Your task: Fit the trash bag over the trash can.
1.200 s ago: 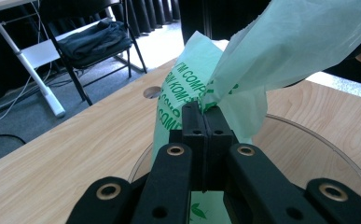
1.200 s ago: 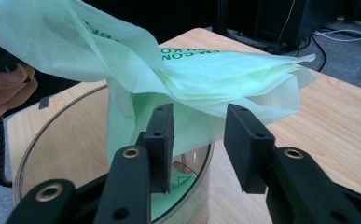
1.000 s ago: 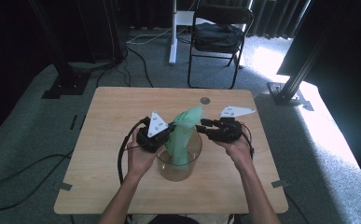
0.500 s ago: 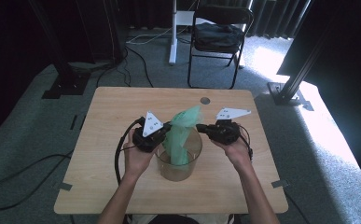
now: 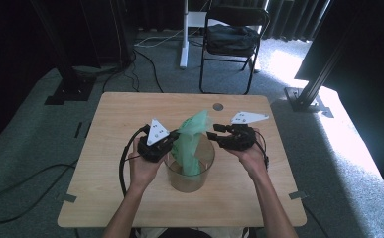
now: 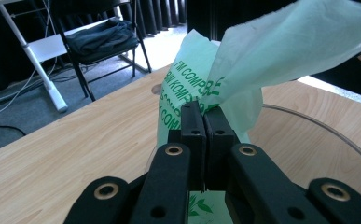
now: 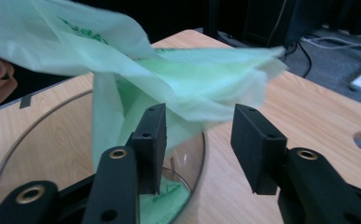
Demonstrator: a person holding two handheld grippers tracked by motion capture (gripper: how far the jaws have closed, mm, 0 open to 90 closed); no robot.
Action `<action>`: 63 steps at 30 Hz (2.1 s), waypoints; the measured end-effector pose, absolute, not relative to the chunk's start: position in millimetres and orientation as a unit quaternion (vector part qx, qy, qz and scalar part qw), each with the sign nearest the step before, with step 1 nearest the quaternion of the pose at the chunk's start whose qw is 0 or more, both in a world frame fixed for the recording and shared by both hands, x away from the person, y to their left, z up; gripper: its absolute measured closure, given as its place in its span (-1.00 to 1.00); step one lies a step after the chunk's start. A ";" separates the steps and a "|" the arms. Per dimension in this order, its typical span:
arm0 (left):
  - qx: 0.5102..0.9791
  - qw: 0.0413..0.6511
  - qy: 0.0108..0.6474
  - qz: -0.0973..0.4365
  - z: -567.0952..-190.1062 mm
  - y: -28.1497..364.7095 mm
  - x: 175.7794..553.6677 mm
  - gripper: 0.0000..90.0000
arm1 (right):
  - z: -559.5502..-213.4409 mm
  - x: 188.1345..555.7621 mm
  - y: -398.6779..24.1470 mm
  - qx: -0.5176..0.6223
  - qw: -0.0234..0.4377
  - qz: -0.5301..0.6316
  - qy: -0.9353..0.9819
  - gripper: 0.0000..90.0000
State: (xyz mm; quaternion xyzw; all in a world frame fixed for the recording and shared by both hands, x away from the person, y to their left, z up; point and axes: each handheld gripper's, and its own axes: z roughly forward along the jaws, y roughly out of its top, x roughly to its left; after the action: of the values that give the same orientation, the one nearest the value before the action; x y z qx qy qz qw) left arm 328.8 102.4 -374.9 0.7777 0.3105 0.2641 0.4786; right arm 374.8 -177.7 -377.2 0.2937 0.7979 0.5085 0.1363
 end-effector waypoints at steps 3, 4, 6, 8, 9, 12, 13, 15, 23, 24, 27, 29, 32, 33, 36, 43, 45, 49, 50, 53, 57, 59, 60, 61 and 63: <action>0.775 0.483 0.310 0.263 -373.9 102.0 328.0 0.98 | -376.3 374.9 -168.7 0.278 0.138 0.505 0.805 0.17; 0.775 0.485 0.309 0.262 -373.4 102.1 327.7 0.98 | -376.7 375.9 -165.4 0.274 0.140 0.499 0.810 0.17; 0.775 0.486 0.308 0.263 -372.5 102.1 326.9 0.98 | -378.8 379.8 -159.5 0.275 0.141 0.488 0.816 0.43; 0.773 0.486 0.310 0.266 -372.0 103.4 326.7 0.98 | -380.9 381.8 -155.8 0.273 0.136 0.480 0.822 0.83; 0.772 0.486 0.311 0.266 -372.0 104.8 327.3 0.98 | -382.6 381.3 -153.9 0.275 0.137 0.473 0.826 1.00; 0.769 0.488 0.317 0.264 -372.3 109.0 328.5 0.98 | -383.8 380.4 -153.8 0.274 0.136 0.469 0.829 1.00; 0.768 0.489 0.318 0.264 -372.5 110.3 328.5 0.98 | -384.0 380.0 -154.1 0.273 0.136 0.467 0.830 1.00; 0.766 0.490 0.321 0.266 -373.4 112.8 328.6 0.97 | -383.9 379.4 -155.5 0.273 0.139 0.464 0.831 1.00; 0.758 0.485 0.348 0.263 -380.4 130.9 332.4 0.97 | -385.4 374.8 -171.3 0.284 0.144 0.462 0.828 1.00; 0.757 0.485 0.351 0.263 -381.3 133.2 332.8 0.97 | -386.4 374.3 -173.5 0.286 0.144 0.460 0.828 1.00; 0.754 0.484 0.360 0.261 -385.0 139.2 334.1 0.97 | -389.4 372.1 -179.1 0.288 0.143 0.457 0.830 1.00; 0.754 0.480 0.367 0.261 -388.0 142.8 335.2 0.97 | -390.7 370.5 -182.1 0.288 0.141 0.455 0.831 1.00; 0.753 0.474 0.377 0.257 -393.8 148.9 337.1 0.97 | -392.1 369.3 -185.9 0.289 0.141 0.453 0.831 1.00; 0.753 0.471 0.380 0.256 -395.9 151.2 337.4 0.97 | -392.8 368.7 -186.9 0.291 0.141 0.452 0.832 1.00; 0.751 0.467 0.394 0.249 -402.5 158.6 338.8 0.97 | -395.3 367.7 -190.3 0.292 0.139 0.448 0.834 1.00; 0.746 0.470 0.408 0.237 -403.9 165.7 341.5 0.83 | -397.5 364.6 -190.1 0.288 0.134 0.450 0.835 1.00; 0.749 0.469 0.403 0.239 -400.5 164.3 341.2 0.78 | -396.7 364.9 -189.1 0.288 0.135 0.452 0.833 1.00; 0.752 0.475 0.396 0.227 -396.2 161.4 341.4 0.64 | -394.7 365.3 -187.6 0.288 0.136 0.455 0.831 1.00; 0.753 0.478 0.394 0.223 -395.7 159.8 341.6 0.61 | -394.0 365.5 -186.9 0.287 0.137 0.455 0.832 1.00; 0.761 0.480 0.381 0.210 -393.9 152.2 341.5 0.50 | -391.0 365.5 -184.3 0.282 0.139 0.456 0.833 1.00; 0.777 0.480 0.357 0.198 -389.2 137.7 340.9 0.35 | -386.2 364.8 -180.9 0.278 0.141 0.459 0.832 1.00; 0.781 0.480 0.348 0.195 -386.3 130.1 340.3 0.29 | -384.6 364.4 -178.9 0.275 0.142 0.459 0.833 1.00; 0.784 0.480 0.343 0.194 -384.6 126.7 340.3 0.27 | -384.3 364.3 -177.9 0.273 0.142 0.460 0.833 1.00; 0.785 0.479 0.340 0.194 -382.9 123.5 340.4 0.23 | -384.0 364.0 -176.8 0.272 0.142 0.461 0.833 1.00; 0.786 0.482 0.336 0.192 -379.8 117.7 341.0 0.18 | -383.4 363.2 -174.8 0.269 0.142 0.460 0.834 1.00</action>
State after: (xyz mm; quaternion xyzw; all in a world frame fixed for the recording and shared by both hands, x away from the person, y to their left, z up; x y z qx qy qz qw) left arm 341.0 117.7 -379.8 0.7864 0.3358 0.1918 0.4817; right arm 363.2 -174.8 -383.4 0.2689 0.8341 0.4603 0.1419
